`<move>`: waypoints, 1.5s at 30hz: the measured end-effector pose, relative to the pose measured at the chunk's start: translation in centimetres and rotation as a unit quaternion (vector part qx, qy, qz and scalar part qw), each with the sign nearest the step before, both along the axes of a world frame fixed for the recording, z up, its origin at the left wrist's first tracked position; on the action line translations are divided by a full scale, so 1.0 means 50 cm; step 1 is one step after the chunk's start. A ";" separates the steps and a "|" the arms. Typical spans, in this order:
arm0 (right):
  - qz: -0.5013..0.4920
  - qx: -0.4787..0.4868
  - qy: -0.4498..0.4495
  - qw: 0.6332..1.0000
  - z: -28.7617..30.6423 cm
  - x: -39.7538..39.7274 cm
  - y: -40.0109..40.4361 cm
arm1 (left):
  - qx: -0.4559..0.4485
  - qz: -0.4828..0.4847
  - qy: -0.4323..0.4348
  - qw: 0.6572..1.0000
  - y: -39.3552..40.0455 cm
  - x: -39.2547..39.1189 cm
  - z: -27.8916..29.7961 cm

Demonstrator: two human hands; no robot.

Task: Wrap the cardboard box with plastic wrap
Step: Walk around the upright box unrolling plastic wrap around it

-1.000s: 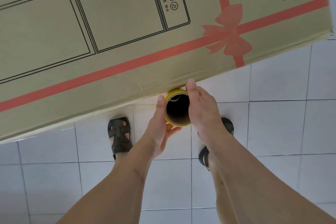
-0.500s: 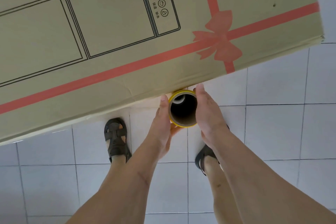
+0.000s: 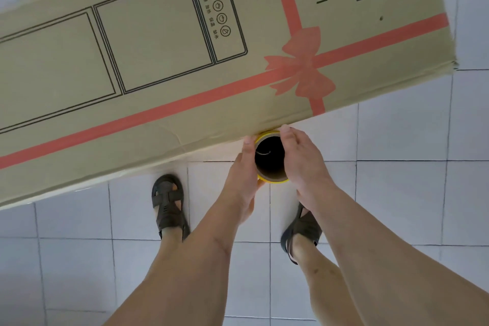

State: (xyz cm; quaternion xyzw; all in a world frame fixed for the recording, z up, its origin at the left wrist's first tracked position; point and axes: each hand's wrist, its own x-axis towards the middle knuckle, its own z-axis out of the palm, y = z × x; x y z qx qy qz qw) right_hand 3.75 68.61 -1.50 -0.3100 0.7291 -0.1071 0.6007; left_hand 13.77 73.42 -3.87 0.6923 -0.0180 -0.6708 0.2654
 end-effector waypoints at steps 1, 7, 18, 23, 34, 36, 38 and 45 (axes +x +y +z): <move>-0.002 -0.002 0.003 1.000 0.005 -0.005 -0.009 | -0.001 0.004 0.010 1.000 0.001 -0.010 0.004; 0.006 -0.051 0.002 0.999 0.025 -0.055 -0.034 | 0.016 0.059 0.043 0.997 -0.006 -0.068 0.002; -0.032 0.076 -0.007 0.997 0.012 -0.066 -0.025 | 0.002 0.075 -0.039 0.996 0.008 -0.080 -0.059; -0.077 0.044 0.051 0.995 0.024 -0.081 -0.058 | -0.003 0.074 0.058 0.996 -0.022 -0.091 -0.020; -0.037 0.072 -0.003 0.997 0.008 -0.137 -0.058 | -0.028 0.013 0.023 0.999 -0.055 -0.126 -0.053; -0.046 0.088 -0.018 0.995 -0.004 -0.144 -0.060 | -0.020 0.019 0.022 0.999 -0.068 -0.134 -0.034; -0.062 0.097 -0.011 0.993 -0.005 -0.160 -0.074 | -0.013 0.024 0.022 0.999 -0.073 -0.153 -0.024; 0.029 0.031 0.025 0.999 0.023 -0.223 -0.145 | 0.009 0.101 0.104 0.989 -0.090 -0.255 -0.007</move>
